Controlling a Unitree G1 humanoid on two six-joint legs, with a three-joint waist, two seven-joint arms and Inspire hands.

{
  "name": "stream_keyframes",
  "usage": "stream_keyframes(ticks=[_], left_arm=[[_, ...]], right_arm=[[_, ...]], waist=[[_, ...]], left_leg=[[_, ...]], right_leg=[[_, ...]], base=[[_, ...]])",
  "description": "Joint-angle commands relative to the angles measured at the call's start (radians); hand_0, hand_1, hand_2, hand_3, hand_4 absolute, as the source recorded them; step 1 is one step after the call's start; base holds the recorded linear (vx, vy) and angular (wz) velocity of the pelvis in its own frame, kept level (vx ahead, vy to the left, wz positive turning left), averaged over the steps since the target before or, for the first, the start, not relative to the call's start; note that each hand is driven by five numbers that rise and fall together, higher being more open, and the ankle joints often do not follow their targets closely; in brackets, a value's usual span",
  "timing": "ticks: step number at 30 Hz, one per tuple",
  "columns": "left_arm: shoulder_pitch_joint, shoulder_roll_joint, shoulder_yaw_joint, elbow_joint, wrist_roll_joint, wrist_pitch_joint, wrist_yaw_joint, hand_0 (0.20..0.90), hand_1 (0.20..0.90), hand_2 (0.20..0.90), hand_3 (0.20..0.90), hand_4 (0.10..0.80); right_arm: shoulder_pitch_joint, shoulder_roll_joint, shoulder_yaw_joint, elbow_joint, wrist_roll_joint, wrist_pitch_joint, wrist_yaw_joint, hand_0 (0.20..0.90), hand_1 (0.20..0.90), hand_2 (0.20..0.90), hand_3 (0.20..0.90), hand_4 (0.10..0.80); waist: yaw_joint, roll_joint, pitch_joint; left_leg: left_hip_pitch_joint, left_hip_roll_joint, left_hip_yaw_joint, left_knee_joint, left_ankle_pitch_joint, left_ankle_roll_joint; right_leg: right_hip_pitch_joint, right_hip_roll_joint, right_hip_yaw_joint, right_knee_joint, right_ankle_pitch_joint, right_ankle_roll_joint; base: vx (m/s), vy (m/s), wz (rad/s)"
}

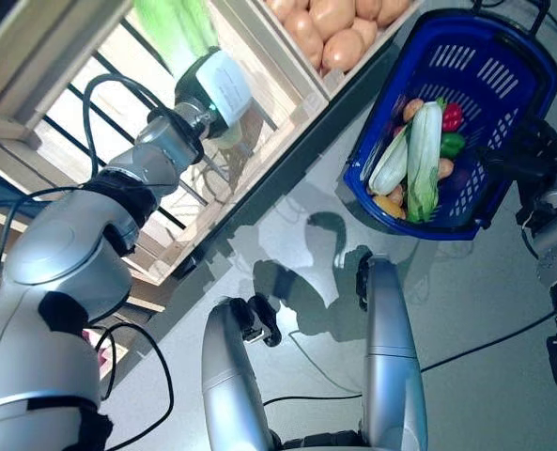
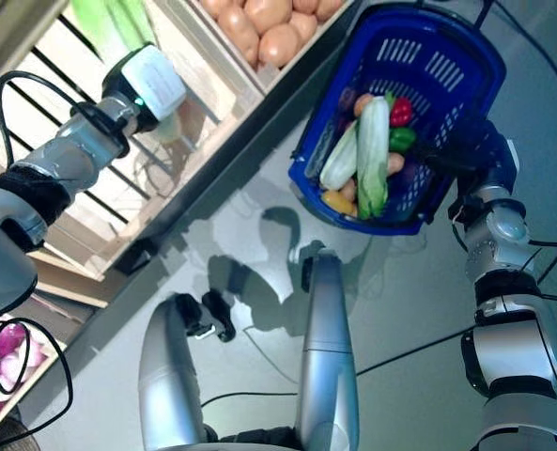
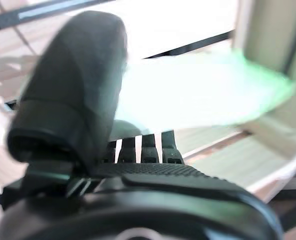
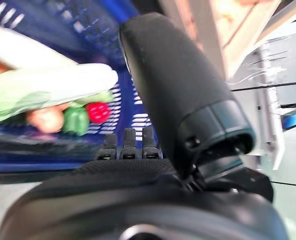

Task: Put vegetables into the basket

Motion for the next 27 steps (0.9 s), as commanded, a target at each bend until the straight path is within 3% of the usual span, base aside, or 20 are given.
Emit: stream_keyframes(ticks=[1,16,18,21,22,25,27], left_arm=[[-0.116,0.163,0.087,0.083,-0.045,0.079,0.037,0.300,0.300,0.300,0.300,0.400],[-0.057,0.187,0.113,0.013,-0.147,-0.172,0.437,0.300,0.300,0.300,0.300,0.400],[-0.039,0.193,0.147,-0.051,-0.252,-0.258,0.531,0.300,0.300,0.300,0.300,0.400],[-0.011,0.195,0.188,-0.096,-0.311,-0.347,0.569,0.300,0.300,0.300,0.300,0.400],[0.015,0.198,0.218,-0.140,-0.339,-0.408,0.581,0.300,0.300,0.300,0.300,0.400],[0.083,0.202,0.288,-0.240,-0.410,-0.472,0.594,0.300,0.300,0.300,0.300,0.400],[0.165,0.192,0.376,-0.336,-0.492,-0.524,0.577,0.300,0.300,0.300,0.300,0.400]], right_arm=[[-0.032,-0.055,-0.063,-0.100,0.019,-0.094,0.016,0.900,0.900,0.900,0.900,0.800],[0.037,0.035,-0.032,-0.117,0.026,-0.083,0.017,0.900,0.900,0.900,0.900,0.800],[0.077,0.056,-0.036,-0.139,0.037,-0.066,0.002,0.900,0.900,0.900,0.900,0.800],[0.094,0.079,-0.038,-0.147,0.039,-0.056,0.004,0.900,0.900,0.900,0.900,0.800],[0.107,0.097,-0.042,-0.161,0.033,-0.057,0.000,0.900,0.900,0.900,0.900,0.800],[0.138,0.127,-0.050,-0.211,0.029,-0.046,-0.022,0.900,0.900,0.900,0.900,0.800],[0.173,0.175,-0.060,-0.255,0.019,-0.052,-0.047,0.900,0.900,0.900,0.900,0.800]], waist=[[-0.041,0.002,-0.008],[-0.012,-0.022,-0.115],[0.004,-0.042,-0.161],[0.021,-0.058,-0.194],[0.030,-0.067,-0.214],[0.046,-0.078,-0.253],[0.060,-0.082,-0.294]], left_leg=[[0.032,0.017,-0.011,-0.099,0.034,-0.061],[0.283,0.008,0.011,-0.272,0.070,-0.039],[0.354,0.008,0.005,-0.316,0.072,-0.030],[0.409,0.000,-0.002,-0.362,0.082,-0.024],[0.441,-0.006,0.003,-0.411,0.120,-0.014],[0.520,-0.020,0.003,-0.495,0.148,-0.012],[0.598,-0.035,0.008,-0.585,0.185,-0.009]], right_leg=[[0.148,-0.063,0.013,-0.177,0.117,0.032],[0.392,-0.070,-0.034,-0.292,0.099,0.013],[0.476,-0.068,-0.061,-0.327,0.086,0.002],[0.540,-0.064,-0.084,-0.365,0.086,-0.004],[0.575,-0.060,-0.103,-0.408,0.114,-0.013],[0.659,-0.048,-0.131,-0.482,0.127,-0.015],[0.740,-0.030,-0.158,-0.570,0.149,-0.019]], base=[[-0.003,0.043,-0.03],[0.007,-0.005,-0.02],[0.090,-0.126,0.03],[0.052,-0.084,0.05],[0.043,-0.089,0.10],[0.105,-0.050,0.04],[0.183,-0.035,0.06]])
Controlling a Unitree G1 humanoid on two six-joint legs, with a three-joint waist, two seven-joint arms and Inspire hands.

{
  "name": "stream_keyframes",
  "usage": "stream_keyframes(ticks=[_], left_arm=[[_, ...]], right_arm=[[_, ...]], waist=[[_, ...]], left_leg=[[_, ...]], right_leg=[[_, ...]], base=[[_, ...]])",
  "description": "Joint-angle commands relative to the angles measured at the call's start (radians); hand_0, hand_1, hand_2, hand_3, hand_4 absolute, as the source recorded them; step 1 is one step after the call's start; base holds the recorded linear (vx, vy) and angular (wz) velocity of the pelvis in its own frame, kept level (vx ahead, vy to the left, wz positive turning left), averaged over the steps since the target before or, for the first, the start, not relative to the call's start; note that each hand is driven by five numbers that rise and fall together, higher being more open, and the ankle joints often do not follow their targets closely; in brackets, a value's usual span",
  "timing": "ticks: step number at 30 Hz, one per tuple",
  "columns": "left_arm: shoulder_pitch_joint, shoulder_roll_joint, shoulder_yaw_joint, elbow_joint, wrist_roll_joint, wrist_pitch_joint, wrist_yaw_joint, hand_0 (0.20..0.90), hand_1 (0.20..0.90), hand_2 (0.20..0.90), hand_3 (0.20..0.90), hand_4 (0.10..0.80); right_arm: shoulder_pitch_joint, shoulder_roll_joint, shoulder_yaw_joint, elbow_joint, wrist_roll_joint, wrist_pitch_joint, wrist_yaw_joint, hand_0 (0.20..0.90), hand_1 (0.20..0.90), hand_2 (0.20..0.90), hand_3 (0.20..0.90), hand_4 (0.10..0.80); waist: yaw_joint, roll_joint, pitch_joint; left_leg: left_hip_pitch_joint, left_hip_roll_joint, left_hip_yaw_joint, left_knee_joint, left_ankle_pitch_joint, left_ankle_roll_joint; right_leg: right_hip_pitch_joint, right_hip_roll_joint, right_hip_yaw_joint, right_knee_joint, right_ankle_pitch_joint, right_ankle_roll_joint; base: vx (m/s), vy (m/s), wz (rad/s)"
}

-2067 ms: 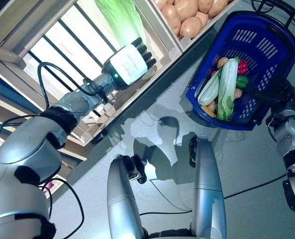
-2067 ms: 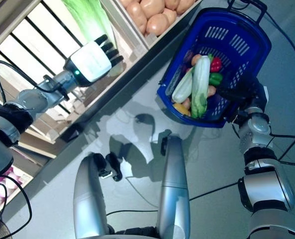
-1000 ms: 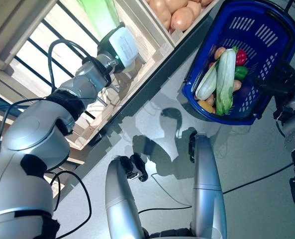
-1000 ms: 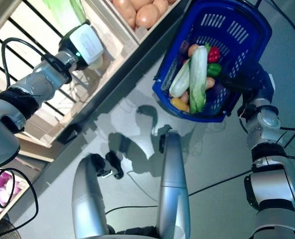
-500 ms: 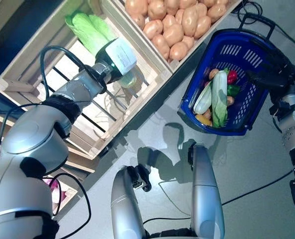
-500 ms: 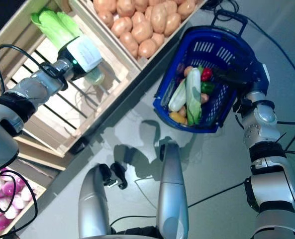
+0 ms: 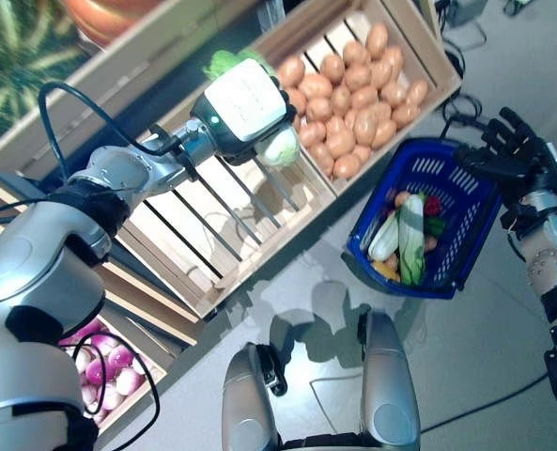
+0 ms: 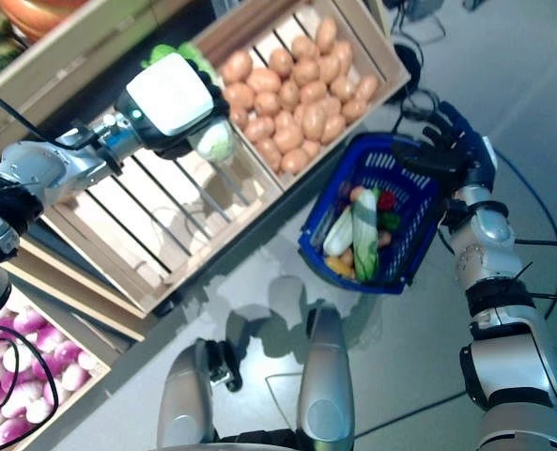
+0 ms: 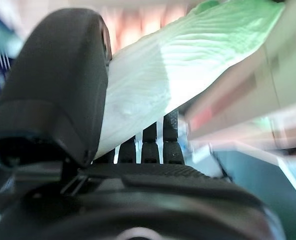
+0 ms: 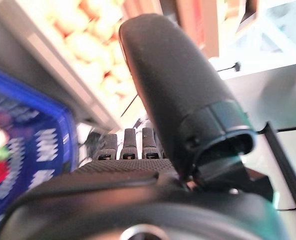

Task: Put vegetables into the basket

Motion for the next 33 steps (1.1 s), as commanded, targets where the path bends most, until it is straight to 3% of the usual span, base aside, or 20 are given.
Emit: stream_keyframes(ticks=[1,2,5,7,12,17,22,23,27,33], left_arm=[[0.106,0.023,0.183,-0.095,-0.233,-0.043,0.103,0.300,0.300,0.300,0.300,0.400],[0.178,0.008,0.266,-0.144,-0.310,-0.093,0.060,0.300,0.300,0.300,0.300,0.400],[0.316,-0.036,0.409,-0.228,-0.514,-0.160,-0.067,0.300,0.300,0.300,0.300,0.400],[0.414,-0.087,0.514,-0.282,-0.668,-0.164,-0.208,0.300,0.300,0.300,0.300,0.400],[0.537,-0.216,0.659,-0.363,-0.932,-0.140,-0.414,0.300,0.300,0.300,0.300,0.400],[0.632,-0.336,0.737,-0.472,-1.098,-0.073,-0.477,0.300,0.300,0.300,0.300,0.400],[0.696,-0.411,0.762,-0.537,-1.098,-0.049,-0.446,0.300,0.300,0.300,0.300,0.400],[0.711,-0.428,0.764,-0.562,-1.078,-0.038,-0.439,0.300,0.300,0.300,0.300,0.400],[0.752,-0.440,0.763,-0.614,-1.047,-0.003,-0.438,0.300,0.300,0.300,0.300,0.400],[0.794,-0.430,0.756,-0.652,-1.006,0.029,-0.455,0.300,0.300,0.300,0.300,0.400]], right_arm=[[0.094,0.135,-0.049,-0.096,0.017,-0.082,-0.037,0.900,0.900,0.900,0.900,0.800],[0.120,0.171,-0.055,-0.132,-0.003,-0.080,-0.045,0.900,0.900,0.900,0.900,0.800],[0.158,0.216,-0.064,-0.179,-0.028,-0.068,-0.029,0.900,0.900,0.900,0.900,0.800],[0.174,0.239,-0.066,-0.218,-0.075,-0.049,-0.016,0.900,0.900,0.900,0.900,0.800],[0.191,0.260,-0.050,-0.301,-0.175,-0.025,0.015,0.900,0.900,0.900,0.900,0.800],[0.217,0.270,-0.023,-0.414,-0.287,-0.029,0.014,0.900,0.900,0.900,0.900,0.800],[0.247,0.308,-0.027,-0.527,-0.415,-0.095,-0.068,0.900,0.900,0.900,0.900,0.800],[0.257,0.318,-0.029,-0.572,-0.510,-0.117,-0.133,0.900,0.900,0.900,0.900,0.800],[0.281,0.302,-0.030,-0.663,-0.681,-0.122,-0.227,0.900,0.900,0.900,0.900,0.800],[0.292,0.261,-0.013,-0.766,-0.751,-0.092,-0.256,0.900,0.900,0.900,0.900,0.800]], waist=[[0.015,-0.053,-0.261],[0.023,-0.054,-0.293],[0.044,-0.059,-0.360],[0.053,-0.061,-0.403],[0.059,-0.067,-0.451],[0.059,-0.071,-0.471],[0.057,-0.068,-0.471],[0.057,-0.066,-0.469],[0.057,-0.064,-0.458],[0.061,-0.061,-0.448]], left_leg=[[0.051,-0.015,-0.007,-0.160,0.083,0.045],[0.109,-0.025,0.010,-0.237,0.118,0.041],[0.214,-0.048,0.024,-0.378,0.176,0.039],[0.296,-0.068,0.029,-0.500,0.217,0.039],[0.378,-0.084,0.023,-0.657,0.285,0.035],[0.432,-0.088,0.018,-0.778,0.329,0.032],[0.457,-0.090,0.011,-0.856,0.359,0.030],[0.453,-0.093,0.002,-0.866,0.360,0.031],[0.446,-0.097,-0.008,-0.866,0.355,0.035],[0.459,-0.102,-0.004,-0.866,0.347,0.039]], right_leg=[[0.185,-0.032,-0.027,-0.239,0.131,-0.011],[0.244,-0.017,-0.042,-0.317,0.151,-0.010],[0.353,0.018,-0.060,-0.465,0.187,-0.007],[0.440,0.047,-0.062,-0.591,0.215,-0.002],[0.522,0.084,-0.053,-0.733,0.272,0.007],[0.567,0.102,-0.050,-0.831,0.317,0.014],[0.592,0.119,-0.052,-0.906,0.353,0.017],[0.594,0.122,-0.056,-0.925,0.362,0.018],[0.590,0.125,-0.055,-0.924,0.360,0.020],[0.601,0.124,-0.057,-0.924,0.355,0.021]], base=[[0.228,-0.029,0.03],[0.236,-0.021,-0.08],[0.269,-0.036,-0.16],[0.256,-0.054,-0.17],[0.131,-0.067,-0.06],[0.086,-0.063,0.02],[0.041,-0.035,0.02],[0.007,-0.040,0.00],[0.002,-0.031,0.05],[0.028,0.000,0.04]])
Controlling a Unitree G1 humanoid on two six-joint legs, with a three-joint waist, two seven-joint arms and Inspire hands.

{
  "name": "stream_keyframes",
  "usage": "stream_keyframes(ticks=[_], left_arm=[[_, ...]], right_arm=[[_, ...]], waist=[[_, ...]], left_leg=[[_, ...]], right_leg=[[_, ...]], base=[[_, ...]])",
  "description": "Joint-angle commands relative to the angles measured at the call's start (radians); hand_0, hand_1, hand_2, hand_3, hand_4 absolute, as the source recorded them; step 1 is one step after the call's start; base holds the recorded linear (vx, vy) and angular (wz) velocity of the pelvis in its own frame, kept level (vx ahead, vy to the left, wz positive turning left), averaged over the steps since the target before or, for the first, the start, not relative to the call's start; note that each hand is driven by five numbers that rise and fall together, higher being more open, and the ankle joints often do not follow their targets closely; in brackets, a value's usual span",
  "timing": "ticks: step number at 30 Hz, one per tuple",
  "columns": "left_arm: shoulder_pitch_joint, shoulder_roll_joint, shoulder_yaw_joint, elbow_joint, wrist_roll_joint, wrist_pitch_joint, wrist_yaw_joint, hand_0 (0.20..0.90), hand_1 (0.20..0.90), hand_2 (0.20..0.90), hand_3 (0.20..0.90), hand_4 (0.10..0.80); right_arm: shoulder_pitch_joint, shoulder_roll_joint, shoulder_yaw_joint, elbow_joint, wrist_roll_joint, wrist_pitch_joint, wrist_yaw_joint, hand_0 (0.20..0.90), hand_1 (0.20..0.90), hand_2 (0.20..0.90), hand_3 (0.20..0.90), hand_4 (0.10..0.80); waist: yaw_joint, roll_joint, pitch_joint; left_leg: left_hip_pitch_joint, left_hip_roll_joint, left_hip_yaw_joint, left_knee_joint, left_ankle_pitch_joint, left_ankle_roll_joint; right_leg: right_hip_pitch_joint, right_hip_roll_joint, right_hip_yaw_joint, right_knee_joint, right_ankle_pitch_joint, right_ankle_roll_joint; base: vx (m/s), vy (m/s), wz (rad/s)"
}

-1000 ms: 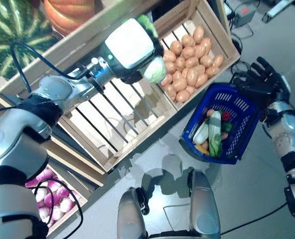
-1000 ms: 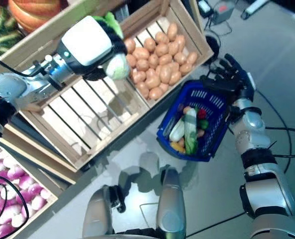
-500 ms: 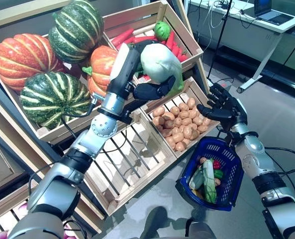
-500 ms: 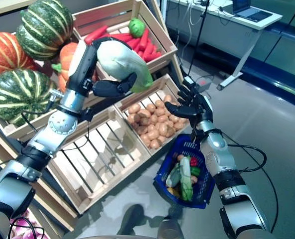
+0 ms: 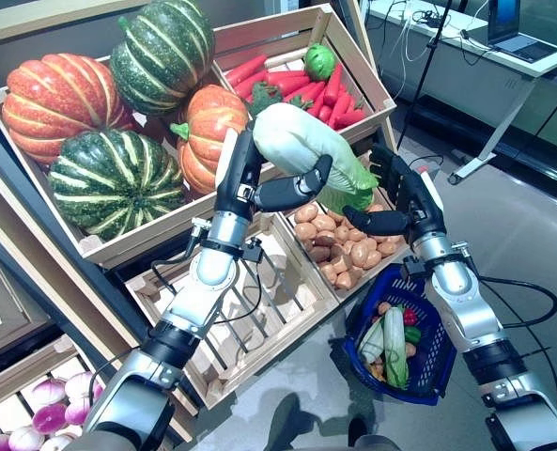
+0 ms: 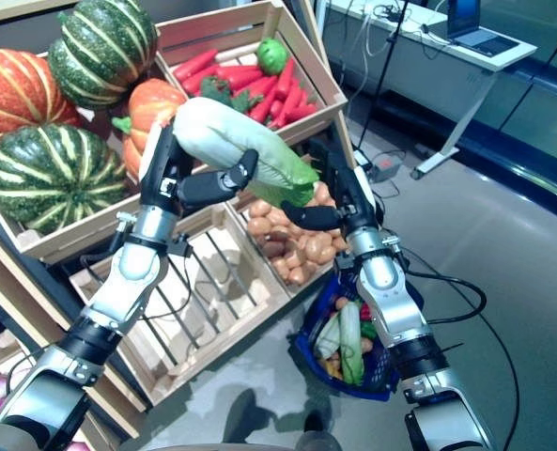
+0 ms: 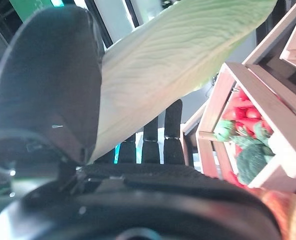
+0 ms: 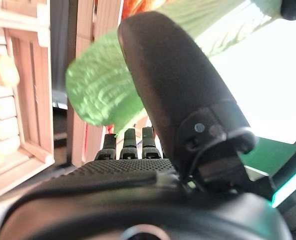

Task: Put vegetables into the basket

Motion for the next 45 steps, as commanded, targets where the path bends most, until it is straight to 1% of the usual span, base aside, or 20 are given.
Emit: stream_keyframes(ticks=[1,4,7,11,13,17,18,20,24,26,28,31,36,40,43,44,45], left_arm=[[-0.052,0.027,0.036,-0.069,0.039,-0.045,0.004,0.300,0.300,0.300,0.300,0.400],[-0.040,0.049,0.026,-0.079,0.072,-0.037,-0.029,0.300,0.300,0.300,0.300,0.400],[-0.039,0.068,0.015,-0.083,0.101,-0.027,-0.043,0.300,0.300,0.300,0.300,0.400],[-0.041,0.077,-0.001,-0.078,0.110,-0.026,-0.058,0.300,0.300,0.300,0.300,0.400],[-0.043,0.079,-0.024,-0.072,0.108,-0.024,-0.074,0.300,0.300,0.300,0.300,0.400],[-0.040,0.068,-0.036,-0.068,0.111,-0.027,-0.094,0.300,0.300,0.300,0.300,0.400],[-0.039,0.067,-0.036,-0.070,0.112,-0.026,-0.101,0.300,0.300,0.300,0.300,0.400],[-0.038,0.067,-0.040,-0.073,0.115,-0.024,-0.110,0.300,0.300,0.300,0.300,0.400],[-0.065,0.065,-0.060,-0.066,0.108,-0.024,-0.108,0.300,0.300,0.300,0.300,0.400],[-0.073,0.068,-0.062,-0.079,0.103,-0.013,-0.103,0.300,0.300,0.300,0.300,0.400],[-0.078,0.065,-0.062,-0.094,0.102,-0.001,-0.099,0.300,0.300,0.300,0.300,0.400],[-0.076,0.060,-0.062,-0.093,0.106,-0.007,-0.100,0.300,0.300,0.300,0.300,0.400],[-0.081,0.044,-0.058,-0.090,0.096,0.001,-0.120,0.300,0.300,0.300,0.300,0.400],[-0.078,0.038,-0.060,-0.081,0.075,-0.013,-0.144,0.300,0.300,0.300,0.300,0.400],[-0.080,0.037,-0.066,-0.082,0.064,-0.018,-0.161,0.300,0.300,0.300,0.300,0.400],[-0.081,0.037,-0.067,-0.082,0.063,-0.018,-0.162,0.300,0.300,0.300,0.300,0.400],[-0.087,0.036,-0.073,-0.073,0.056,-0.024,-0.170,0.300,0.300,0.300,0.300,0.400]], right_arm=[[-0.047,-0.032,-0.001,-0.157,-0.036,-0.122,-0.049,0.900,0.900,0.900,0.900,0.800],[-0.039,-0.051,0.001,-0.195,-0.047,-0.091,-0.040,0.900,0.900,0.900,0.900,0.800],[-0.045,-0.069,0.006,-0.220,-0.088,-0.063,-0.062,0.900,0.900,0.900,0.900,0.800],[-0.053,-0.086,0.012,-0.224,-0.146,-0.048,-0.079,0.900,0.900,0.900,0.900,0.800],[-0.068,-0.104,0.037,-0.227,-0.097,-0.014,-0.021,0.900,0.900,0.900,0.900,0.800],[-0.083,-0.092,0.075,-0.221,0.006,0.045,0.070,0.900,0.900,0.900,0.900,0.800],[-0.082,-0.091,0.078,-0.222,0.009,0.050,0.075,0.900,0.900,0.900,0.900,0.800],[-0.080,-0.089,0.085,-0.217,-0.001,0.059,0.083,0.900,0.900,0.900,0.900,0.800],[-0.105,-0.094,0.123,-0.173,-0.098,0.097,0.097,0.900,0.900,0.900,0.900,0.800],[-0.120,-0.104,0.141,-0.165,-0.110,0.111,0.104,0.900,0.900,0.900,0.900,0.800],[-0.131,-0.104,0.154,-0.163,-0.080,0.127,0.119,0.900,0.900,0.900,0.900,0.800],[-0.136,-0.090,0.164,-0.155,-0.007,0.147,0.151,0.900,0.900,0.900,0.900,0.800],[-0.123,-0.021,0.172,-0.100,0.198,0.163,0.229,0.900,0.900,0.900,0.900,0.800],[-0.109,0.026,0.183,-0.049,0.379,0.208,0.338,0.900,0.900,0.900,0.900,0.800],[-0.104,0.065,0.191,0.010,0.550,0.289,0.457,0.900,0.900,0.900,0.900,0.800],[-0.105,0.067,0.192,0.014,0.569,0.300,0.468,0.900,0.900,0.900,0.900,0.800],[-0.108,0.082,0.194,0.051,0.608,0.319,0.518,0.900,0.900,0.900,0.900,0.800]], waist=[[0.008,-0.028,-0.110],[0.011,-0.029,-0.107],[0.014,-0.031,-0.106],[0.015,-0.033,-0.105],[0.017,-0.037,-0.106],[0.021,-0.041,-0.104],[0.021,-0.041,-0.104],[0.022,-0.043,-0.106],[0.021,-0.045,-0.109],[0.021,-0.045,-0.109],[0.022,-0.045,-0.110],[0.024,-0.045,-0.107],[0.035,-0.048,-0.106],[0.043,-0.051,-0.110],[0.051,-0.054,-0.115],[0.052,-0.054,-0.115],[0.056,-0.057,-0.117]], left_leg=[[-0.071,-0.041,-0.041,-0.022,0.063,0.048],[-0.062,-0.044,-0.042,-0.022,0.058,0.050],[-0.058,-0.047,-0.044,-0.022,0.056,0.051],[-0.053,-0.048,-0.044,-0.022,0.054,0.052],[-0.050,-0.050,-0.044,-0.022,0.052,0.053],[-0.046,-0.049,-0.040,-0.022,0.055,0.052],[-0.046,-0.049,-0.040,-0.022,0.055,0.052],[-0.045,-0.049,-0.040,-0.022,0.055,0.051],[-0.042,-0.050,-0.039,-0.022,0.056,0.050],[-0.042,-0.051,-0.039,-0.022,0.057,0.051],[-0.042,-0.051,-0.039,-0.022,0.057,0.051],[-0.040,-0.052,-0.041,-0.022,0.057,0.051],[-0.035,-0.053,-0.048,-0.022,0.055,0.050],[-0.034,-0.052,-0.052,-0.022,0.055,0.049],[-0.035,-0.051,-0.057,-0.022,0.056,0.047],[-0.035,-0.051,-0.058,-0.022,0.056,0.047],[-0.035,-0.050,-0.059,-0.022,0.056,0.045]], right_leg=[[0.024,-0.005,0.024,0.013,-0.003,-0.036],[0.033,-0.006,0.028,0.014,-0.007,-0.035],[0.038,-0.005,0.034,0.013,-0.008,-0.034],[0.042,-0.005,0.039,0.013,-0.008,-0.033],[0.045,-0.005,0.045,0.011,-0.008,-0.033],[0.049,-0.006,0.044,0.010,-0.007,-0.033],[0.050,-0.006,0.043,0.010,-0.007,-0.033],[0.052,-0.007,0.043,0.009,-0.007,-0.033],[0.056,-0.010,0.039,0.009,-0.004,-0.032],[0.056,-0.011,0.039,0.009,-0.004,-0.031],[0.056,-0.011,0.039,0.009,-0.004,-0.032],[0.059,-0.011,0.038,0.010,-0.005,-0.033],[0.068,-0.015,0.030,0.009,-0.008,-0.035],[0.073,-0.017,0.020,0.008,-0.009,-0.037],[0.076,-0.017,0.011,0.006,-0.009,-0.039],[0.077,-0.017,0.010,0.005,-0.009,-0.039],[0.079,-0.018,0.005,0.004,-0.009,-0.040]], base=[[0.049,0.008,0.02],[0.043,0.012,0.05],[0.000,0.000,0.00],[0.000,0.000,0.00],[0.000,0.000,0.00],[0.000,0.000,0.00],[0.000,0.000,0.00],[0.000,0.000,0.00],[0.000,0.000,0.00],[0.000,0.000,0.00],[0.000,0.000,0.00],[0.000,0.000,0.00],[0.000,0.000,0.00],[0.008,-0.005,0.03],[0.006,-0.005,0.09],[0.008,-0.008,0.08],[0.006,-0.011,0.05]])
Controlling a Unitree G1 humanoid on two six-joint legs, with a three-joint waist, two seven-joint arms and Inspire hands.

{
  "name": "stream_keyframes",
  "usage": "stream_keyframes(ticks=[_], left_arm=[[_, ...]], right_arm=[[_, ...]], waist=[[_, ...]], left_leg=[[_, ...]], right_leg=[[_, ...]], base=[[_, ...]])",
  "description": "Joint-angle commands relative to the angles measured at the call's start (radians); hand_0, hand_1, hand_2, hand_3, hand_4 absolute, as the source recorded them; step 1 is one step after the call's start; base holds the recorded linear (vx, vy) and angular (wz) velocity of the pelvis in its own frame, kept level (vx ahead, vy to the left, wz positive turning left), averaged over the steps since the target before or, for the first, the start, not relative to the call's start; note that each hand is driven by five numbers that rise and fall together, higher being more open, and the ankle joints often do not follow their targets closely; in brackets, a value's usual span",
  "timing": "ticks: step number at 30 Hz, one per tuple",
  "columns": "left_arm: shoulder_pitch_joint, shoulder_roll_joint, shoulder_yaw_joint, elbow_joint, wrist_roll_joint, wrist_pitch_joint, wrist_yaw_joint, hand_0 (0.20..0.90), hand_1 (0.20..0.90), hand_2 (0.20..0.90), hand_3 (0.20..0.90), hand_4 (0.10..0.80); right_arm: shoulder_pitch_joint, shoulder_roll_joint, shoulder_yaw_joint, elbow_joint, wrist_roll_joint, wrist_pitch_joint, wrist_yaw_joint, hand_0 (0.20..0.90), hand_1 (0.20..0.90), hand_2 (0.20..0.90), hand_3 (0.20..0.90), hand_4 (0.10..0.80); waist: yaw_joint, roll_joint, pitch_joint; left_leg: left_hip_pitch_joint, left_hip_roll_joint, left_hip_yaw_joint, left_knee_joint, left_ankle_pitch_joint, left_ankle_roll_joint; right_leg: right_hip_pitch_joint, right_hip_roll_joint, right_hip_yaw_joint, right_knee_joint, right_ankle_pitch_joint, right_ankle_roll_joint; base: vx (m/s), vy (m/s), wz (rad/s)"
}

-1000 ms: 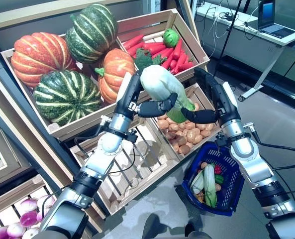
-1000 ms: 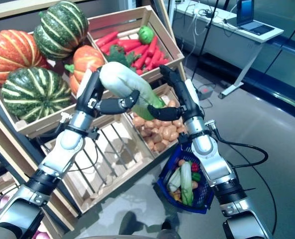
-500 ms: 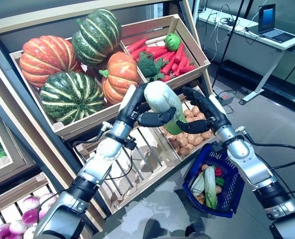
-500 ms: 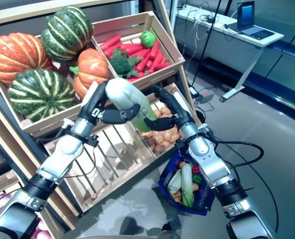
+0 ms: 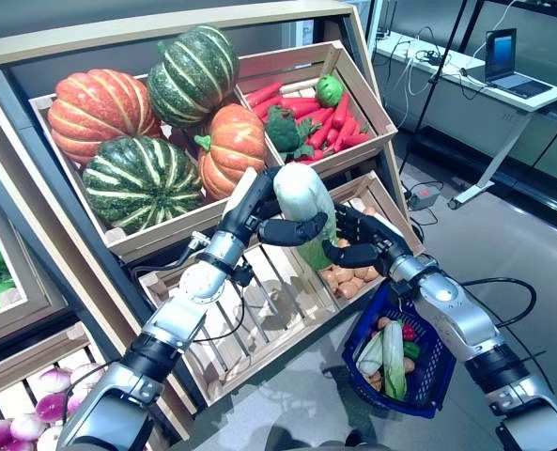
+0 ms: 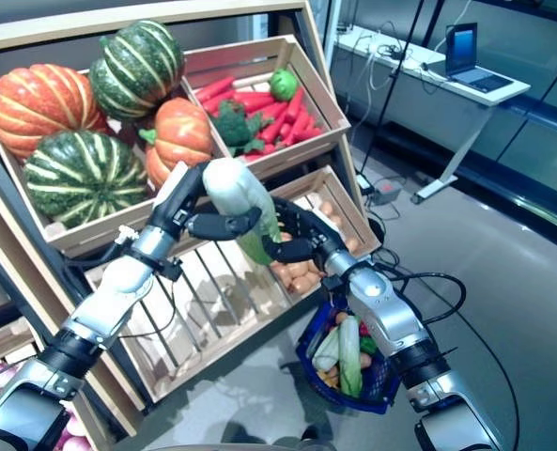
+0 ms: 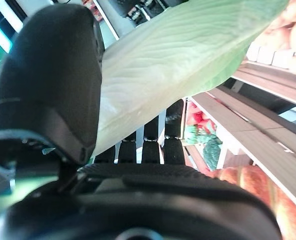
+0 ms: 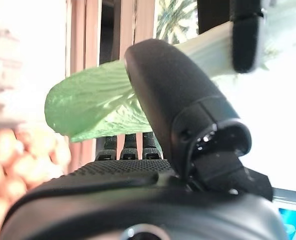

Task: Put vegetables into the basket

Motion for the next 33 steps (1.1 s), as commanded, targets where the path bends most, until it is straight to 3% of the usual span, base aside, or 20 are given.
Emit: stream_keyframes(ticks=[1,7,12,18,24,28,33], left_arm=[[-0.165,-0.065,-0.036,-0.073,-0.078,-0.153,0.001,0.300,0.300,0.300,0.300,0.400],[-0.172,-0.063,-0.056,-0.064,-0.103,-0.152,-0.045,0.300,0.300,0.300,0.300,0.400],[-0.170,-0.057,-0.075,-0.049,-0.107,-0.154,-0.088,0.300,0.300,0.300,0.300,0.400],[-0.181,-0.046,-0.091,-0.007,-0.128,-0.163,-0.127,0.300,0.300,0.300,0.300,0.400],[-0.200,-0.057,-0.107,0.017,-0.159,-0.172,-0.118,0.300,0.300,0.300,0.300,0.400],[-0.189,-0.093,-0.088,0.008,-0.232,-0.153,-0.086,0.300,0.300,0.300,0.300,0.400],[-0.165,-0.138,-0.078,-0.007,-0.219,-0.158,-0.063,0.300,0.300,0.300,0.300,0.400]], right_arm=[[-0.126,0.116,0.060,0.019,0.190,0.014,0.230,0.900,0.900,0.900,0.900,0.800],[-0.178,0.118,0.056,0.069,0.248,-0.010,0.362,0.900,0.900,0.900,0.900,0.800],[-0.242,0.091,0.051,0.044,0.293,-0.068,0.542,0.900,0.900,0.900,0.900,0.800],[-0.312,0.060,0.021,0.082,0.431,-0.061,0.735,0.900,0.900,0.900,0.900,0.800],[-0.333,0.049,0.007,0.150,0.415,-0.115,0.614,0.900,0.900,0.900,0.900,0.800],[-0.306,0.059,-0.009,0.171,0.257,-0.176,0.330,0.900,0.900,0.900,0.900,0.800],[-0.278,0.095,0.002,0.163,0.179,-0.174,0.218,0.900,0.900,0.900,0.900,0.800]], waist=[[0.024,-0.030,-0.091],[0.037,-0.034,-0.099],[0.043,-0.034,-0.102],[0.053,-0.035,-0.108],[0.054,-0.036,-0.111],[0.044,-0.033,-0.106],[0.039,-0.030,-0.095]], left_leg=[[-0.069,-0.047,-0.030,-0.007,0.023,0.045],[-0.072,-0.046,-0.039,-0.007,0.023,0.043],[-0.075,-0.046,-0.046,-0.007,0.022,0.042],[-0.077,-0.049,-0.057,-0.007,0.018,0.044],[-0.085,-0.049,-0.065,-0.007,0.020,0.044],[-0.087,-0.050,-0.065,-0.007,0.021,0.046],[-0.086,-0.047,-0.062,-0.007,0.024,0.046]], right_leg=[[0.036,-0.017,0.004,0.004,-0.022,-0.036],[0.038,-0.019,-0.006,0.003,-0.023,-0.038],[0.036,-0.018,-0.004,0.003,-0.024,-0.039],[0.038,-0.018,-0.005,0.004,-0.028,-0.040],[0.032,-0.019,0.000,0.004,-0.027,-0.039],[0.026,-0.019,0.011,0.002,-0.022,-0.040],[0.025,-0.019,0.014,0.002,-0.020,-0.041]], base=[[0.006,-0.015,0.05],[-0.002,-0.015,0.08],[-0.009,-0.004,0.08],[0.000,0.000,0.00],[-0.003,0.000,0.01],[0.000,0.000,0.00],[0.000,0.000,0.00]])
